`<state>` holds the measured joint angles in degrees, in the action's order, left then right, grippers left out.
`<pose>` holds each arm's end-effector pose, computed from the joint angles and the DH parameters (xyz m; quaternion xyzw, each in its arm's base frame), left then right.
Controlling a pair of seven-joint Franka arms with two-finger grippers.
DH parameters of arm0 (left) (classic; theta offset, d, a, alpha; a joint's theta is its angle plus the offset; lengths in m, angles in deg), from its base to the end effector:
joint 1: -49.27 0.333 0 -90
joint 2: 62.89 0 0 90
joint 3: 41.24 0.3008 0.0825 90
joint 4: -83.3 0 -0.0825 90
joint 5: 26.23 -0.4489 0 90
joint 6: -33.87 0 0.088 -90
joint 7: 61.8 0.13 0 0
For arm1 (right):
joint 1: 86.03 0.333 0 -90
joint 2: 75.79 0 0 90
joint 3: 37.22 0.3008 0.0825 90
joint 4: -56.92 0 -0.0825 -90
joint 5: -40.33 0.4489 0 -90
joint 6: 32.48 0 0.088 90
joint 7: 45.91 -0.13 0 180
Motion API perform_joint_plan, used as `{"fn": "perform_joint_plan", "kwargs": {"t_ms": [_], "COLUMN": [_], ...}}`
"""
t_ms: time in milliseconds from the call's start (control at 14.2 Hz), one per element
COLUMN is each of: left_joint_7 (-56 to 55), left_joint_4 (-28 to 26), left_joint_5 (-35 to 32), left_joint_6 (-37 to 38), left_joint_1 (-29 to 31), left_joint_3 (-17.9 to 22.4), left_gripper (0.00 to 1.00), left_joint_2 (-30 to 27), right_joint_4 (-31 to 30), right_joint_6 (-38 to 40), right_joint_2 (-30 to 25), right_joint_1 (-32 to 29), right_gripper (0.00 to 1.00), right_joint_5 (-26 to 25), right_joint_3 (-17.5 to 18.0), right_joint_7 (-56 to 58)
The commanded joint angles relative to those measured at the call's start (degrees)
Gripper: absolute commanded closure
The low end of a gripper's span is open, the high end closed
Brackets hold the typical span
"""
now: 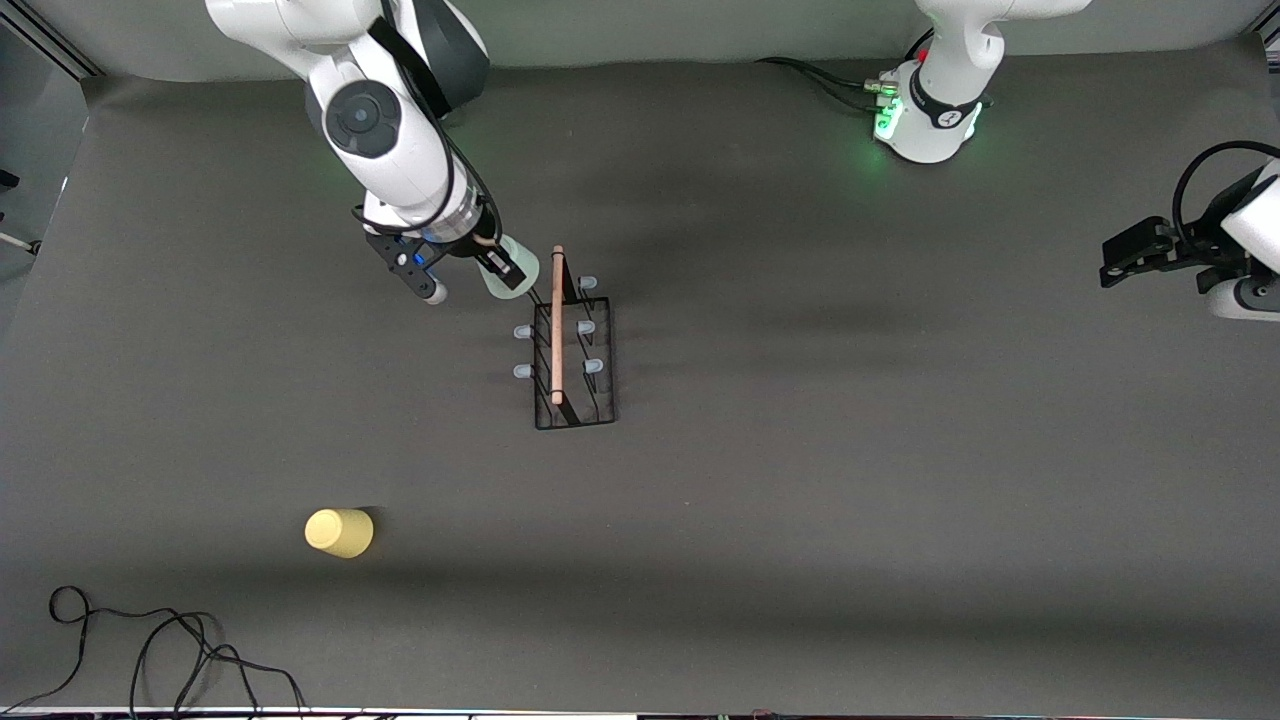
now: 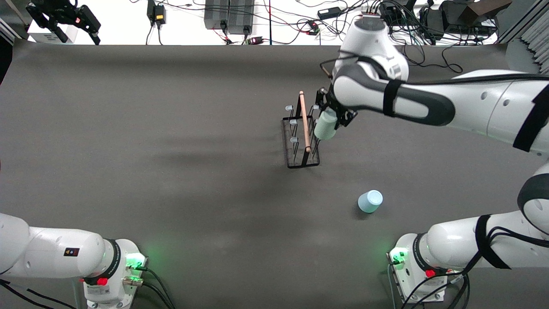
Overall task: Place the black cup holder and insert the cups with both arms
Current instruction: 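Move the green cup with the right gripper onto a holder peg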
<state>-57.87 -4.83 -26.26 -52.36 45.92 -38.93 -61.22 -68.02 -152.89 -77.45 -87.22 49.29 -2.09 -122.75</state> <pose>0.6195 -0.0115 0.5801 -0.9986 0.0433 0.0311 0.0001 0.4722 0.3301 0.3219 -0.9128 0.4034 0.0632 0.0105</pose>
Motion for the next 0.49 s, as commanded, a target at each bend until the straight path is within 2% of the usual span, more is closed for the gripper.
{"fn": "perform_joint_plan", "kwargs": {"t_ms": [0, 423], "left_joint_7": [1.0, 1.4], "left_joint_4": [-0.3, -0.5], "left_joint_5": [1.2, 0.7], "left_joint_6": [0.2, 0.0], "left_joint_1": [-1.6, -1.8], "left_joint_3": [2.2, 2.2], "left_gripper": [0.0, 0.0], "left_joint_2": [-0.8, -1.3], "right_joint_4": [-4.0, -4.4], "right_joint_6": [-4.6, -8.0], "right_joint_2": [-1.6, 2.9], "right_joint_1": [0.1, 0.0], "right_gripper": [0.91, 0.91], "right_joint_5": [0.0, -0.3], "right_joint_3": [0.0, 0.0], "right_joint_7": [-1.6, -2.3]}}
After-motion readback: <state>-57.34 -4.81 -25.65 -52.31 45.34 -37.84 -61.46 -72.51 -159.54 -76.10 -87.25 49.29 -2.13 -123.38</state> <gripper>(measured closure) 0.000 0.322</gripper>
